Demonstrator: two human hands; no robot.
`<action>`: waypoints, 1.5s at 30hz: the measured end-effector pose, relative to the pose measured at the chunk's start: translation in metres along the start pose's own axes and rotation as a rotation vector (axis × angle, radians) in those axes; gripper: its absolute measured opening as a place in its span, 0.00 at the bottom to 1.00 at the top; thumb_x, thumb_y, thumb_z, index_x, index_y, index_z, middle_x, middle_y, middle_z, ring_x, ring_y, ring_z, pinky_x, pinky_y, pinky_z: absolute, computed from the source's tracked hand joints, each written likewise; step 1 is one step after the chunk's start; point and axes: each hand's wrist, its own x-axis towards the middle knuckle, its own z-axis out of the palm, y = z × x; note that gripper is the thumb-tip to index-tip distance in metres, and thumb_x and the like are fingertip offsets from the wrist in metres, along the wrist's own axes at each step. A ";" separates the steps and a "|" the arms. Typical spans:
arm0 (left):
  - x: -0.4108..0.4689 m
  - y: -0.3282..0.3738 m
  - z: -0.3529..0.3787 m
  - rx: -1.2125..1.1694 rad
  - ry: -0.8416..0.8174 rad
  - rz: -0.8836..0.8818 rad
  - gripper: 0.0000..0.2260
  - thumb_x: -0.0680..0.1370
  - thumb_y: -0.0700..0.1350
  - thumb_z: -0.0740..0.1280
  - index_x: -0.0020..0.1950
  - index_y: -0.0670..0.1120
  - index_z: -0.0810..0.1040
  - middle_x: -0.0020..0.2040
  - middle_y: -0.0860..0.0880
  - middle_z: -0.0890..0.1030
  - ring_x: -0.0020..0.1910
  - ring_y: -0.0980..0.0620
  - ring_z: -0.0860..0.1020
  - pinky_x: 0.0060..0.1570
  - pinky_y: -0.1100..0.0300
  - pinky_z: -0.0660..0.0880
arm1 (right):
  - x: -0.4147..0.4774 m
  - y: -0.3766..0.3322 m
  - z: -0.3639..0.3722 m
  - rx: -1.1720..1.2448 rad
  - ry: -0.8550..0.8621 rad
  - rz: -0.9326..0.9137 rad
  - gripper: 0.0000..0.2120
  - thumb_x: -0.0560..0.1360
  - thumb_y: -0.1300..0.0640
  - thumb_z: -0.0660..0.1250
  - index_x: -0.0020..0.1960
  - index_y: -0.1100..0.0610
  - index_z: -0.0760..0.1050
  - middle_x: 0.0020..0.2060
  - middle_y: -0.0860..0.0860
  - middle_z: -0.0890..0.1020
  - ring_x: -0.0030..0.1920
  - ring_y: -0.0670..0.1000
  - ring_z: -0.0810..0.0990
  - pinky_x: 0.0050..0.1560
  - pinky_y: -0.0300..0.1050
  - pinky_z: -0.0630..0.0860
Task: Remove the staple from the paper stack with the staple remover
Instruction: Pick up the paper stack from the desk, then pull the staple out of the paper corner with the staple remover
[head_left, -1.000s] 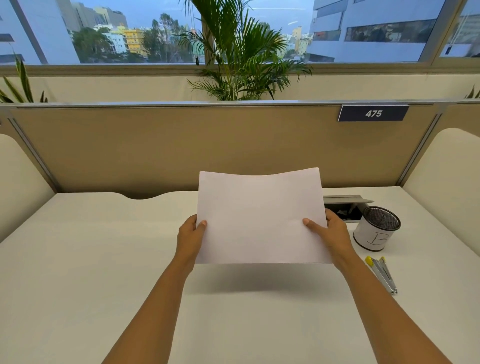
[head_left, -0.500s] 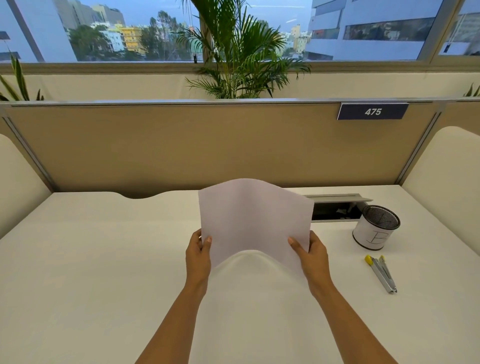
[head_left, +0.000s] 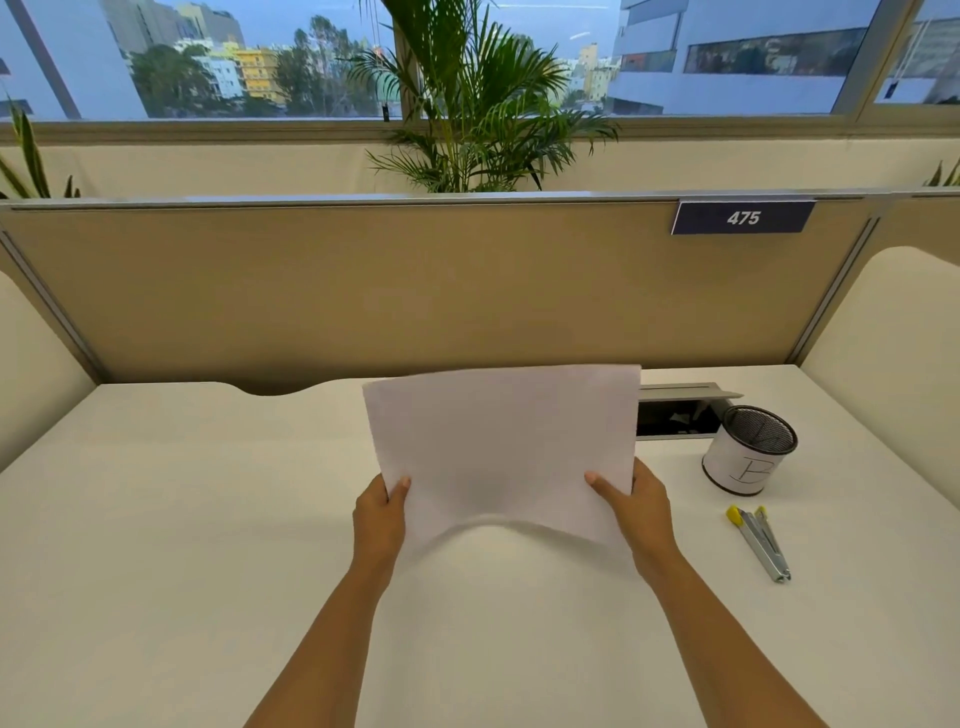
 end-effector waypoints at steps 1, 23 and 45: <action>0.002 0.004 -0.001 -0.012 -0.024 -0.018 0.11 0.79 0.45 0.61 0.60 0.43 0.75 0.51 0.46 0.79 0.50 0.44 0.77 0.50 0.53 0.73 | 0.004 -0.003 -0.003 -0.013 0.019 -0.001 0.24 0.71 0.54 0.71 0.65 0.57 0.70 0.57 0.54 0.79 0.56 0.56 0.78 0.58 0.55 0.77; 0.015 0.035 0.022 -0.216 -0.210 -0.211 0.12 0.78 0.37 0.62 0.61 0.36 0.73 0.55 0.43 0.77 0.51 0.42 0.76 0.50 0.52 0.71 | 0.039 0.032 -0.079 -0.697 0.398 -0.002 0.15 0.76 0.62 0.63 0.61 0.64 0.71 0.55 0.65 0.79 0.54 0.65 0.76 0.52 0.53 0.72; 0.020 0.035 0.029 -0.180 -0.250 -0.229 0.11 0.78 0.39 0.62 0.59 0.39 0.75 0.53 0.44 0.79 0.48 0.44 0.77 0.48 0.51 0.73 | 0.051 0.056 -0.105 -0.276 0.600 0.404 0.19 0.77 0.55 0.61 0.62 0.68 0.69 0.57 0.66 0.77 0.56 0.66 0.75 0.56 0.58 0.72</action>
